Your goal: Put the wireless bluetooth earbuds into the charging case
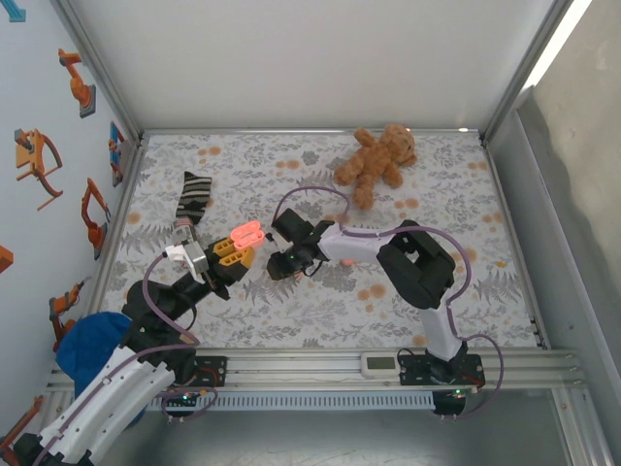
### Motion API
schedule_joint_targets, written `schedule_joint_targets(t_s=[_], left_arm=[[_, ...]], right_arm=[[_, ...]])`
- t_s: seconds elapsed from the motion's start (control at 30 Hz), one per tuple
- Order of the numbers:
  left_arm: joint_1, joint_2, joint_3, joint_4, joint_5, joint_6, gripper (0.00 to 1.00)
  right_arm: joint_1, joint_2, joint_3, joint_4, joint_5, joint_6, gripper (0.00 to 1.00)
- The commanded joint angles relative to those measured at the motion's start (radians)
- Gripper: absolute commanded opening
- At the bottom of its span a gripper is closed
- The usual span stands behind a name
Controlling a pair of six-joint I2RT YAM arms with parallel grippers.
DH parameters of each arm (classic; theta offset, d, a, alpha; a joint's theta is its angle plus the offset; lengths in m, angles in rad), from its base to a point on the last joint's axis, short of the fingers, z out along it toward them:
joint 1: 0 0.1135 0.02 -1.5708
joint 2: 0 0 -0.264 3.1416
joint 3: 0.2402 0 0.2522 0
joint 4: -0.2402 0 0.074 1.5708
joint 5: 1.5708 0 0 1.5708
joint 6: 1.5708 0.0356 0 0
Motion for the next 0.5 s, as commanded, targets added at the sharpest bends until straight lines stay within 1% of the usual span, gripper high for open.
schedule_joint_targets(t_s=[0.0, 0.47], left_arm=[[-0.004, -0.011, -0.006, 0.010, -0.007, 0.015, 0.00], [-0.003, -0.008, -0.003, 0.008, -0.006, 0.015, 0.00]], right_arm=[[0.016, 0.025, 0.024, -0.060, 0.031, -0.022, 0.33], [0.030, 0.023, 0.031, -0.081, 0.047, -0.034, 0.29]])
